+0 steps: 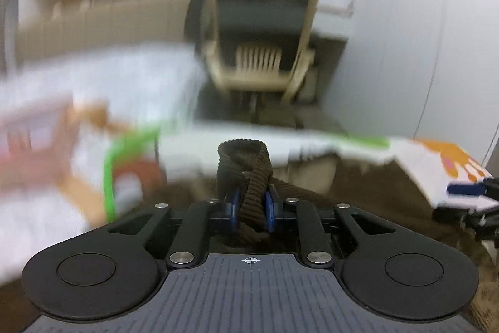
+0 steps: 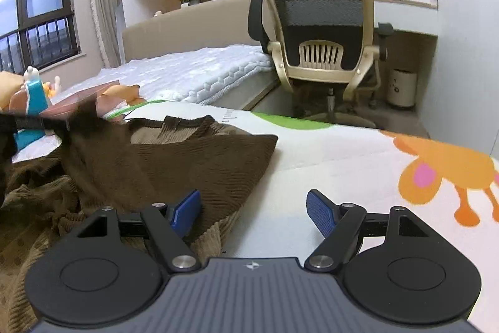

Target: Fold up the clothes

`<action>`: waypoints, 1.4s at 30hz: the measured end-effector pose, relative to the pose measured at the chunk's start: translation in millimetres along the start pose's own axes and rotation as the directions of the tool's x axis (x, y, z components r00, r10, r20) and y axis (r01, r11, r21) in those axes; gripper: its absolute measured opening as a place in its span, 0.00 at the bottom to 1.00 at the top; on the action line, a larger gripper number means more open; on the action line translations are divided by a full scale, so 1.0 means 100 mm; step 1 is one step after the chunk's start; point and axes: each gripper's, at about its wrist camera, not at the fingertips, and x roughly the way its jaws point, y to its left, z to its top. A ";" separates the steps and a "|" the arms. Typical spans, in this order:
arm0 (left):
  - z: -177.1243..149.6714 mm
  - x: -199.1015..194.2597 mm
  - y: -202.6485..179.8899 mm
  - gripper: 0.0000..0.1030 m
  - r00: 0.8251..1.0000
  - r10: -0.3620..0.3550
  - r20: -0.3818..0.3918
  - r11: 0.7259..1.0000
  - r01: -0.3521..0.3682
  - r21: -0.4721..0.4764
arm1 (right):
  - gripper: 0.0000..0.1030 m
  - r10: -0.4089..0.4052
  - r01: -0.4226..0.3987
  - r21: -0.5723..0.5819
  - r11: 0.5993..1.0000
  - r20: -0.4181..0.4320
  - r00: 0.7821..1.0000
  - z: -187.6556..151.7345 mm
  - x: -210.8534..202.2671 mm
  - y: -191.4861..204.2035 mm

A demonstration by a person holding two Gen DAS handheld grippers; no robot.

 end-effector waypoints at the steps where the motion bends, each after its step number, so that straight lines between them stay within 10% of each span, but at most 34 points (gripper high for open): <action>1: 0.00 0.02 0.01 0.19 1.000 0.015 0.008 1.000 -0.016 0.015 | 0.73 -0.002 0.002 0.000 1.000 0.004 1.000 0.00 -0.01 0.00; 8: -0.43 0.34 0.24 0.50 0.982 0.088 -0.169 0.996 -0.084 0.030 | 0.75 -0.016 0.016 -0.007 1.000 -0.012 1.000 -0.02 0.01 0.03; 14: -0.30 -0.50 0.80 0.84 0.990 0.109 -0.089 0.948 -0.131 -0.289 | 0.78 -0.009 0.009 0.010 1.000 -0.008 1.000 -0.02 0.00 0.00; 18: -0.63 -1.16 1.30 0.91 0.968 0.223 -0.116 0.803 -0.250 -0.542 | 0.81 0.000 0.000 0.024 1.000 -0.002 1.000 -0.02 -0.02 -0.02; 24: -1.33 -1.32 1.69 0.92 0.967 0.094 -0.236 0.525 -0.250 -0.813 | 0.82 -0.012 0.012 0.004 1.000 -0.003 1.000 -0.02 -0.02 0.02; 27: -1.39 -1.19 1.80 0.83 0.961 0.167 -0.219 0.448 -0.271 -0.852 | 0.82 -0.024 0.024 -0.003 1.000 0.005 1.000 -0.02 -0.04 0.03; 29: -1.31 -1.07 1.81 0.59 0.946 0.242 -0.216 0.476 -0.310 -0.823 | 0.82 -0.030 0.030 -0.003 1.000 0.014 0.999 -0.03 -0.06 0.03; 31: -1.20 -0.93 1.77 0.11 0.924 0.311 -0.221 0.531 -0.362 -0.766 | 0.83 -0.027 0.027 0.006 1.000 0.024 0.999 -0.03 -0.08 0.02; 33: -0.99 -0.82 1.64 0.09 0.913 0.349 -0.210 0.613 -0.392 -0.685 | 0.83 -0.021 0.021 0.016 1.000 0.031 0.999 -0.03 -0.09 0.00; 38: -0.06 -0.83 1.00 0.09 0.963 0.268 0.038 0.830 -0.211 -0.516 | 0.83 0.002 -0.004 0.044 0.999 0.046 0.999 -0.04 -0.10 -0.05; 42: 0.53 -0.68 0.37 0.10 0.987 0.052 0.155 0.920 0.013 -0.392 | 0.83 0.011 -0.015 0.070 0.997 0.058 0.998 -0.04 -0.12 -0.09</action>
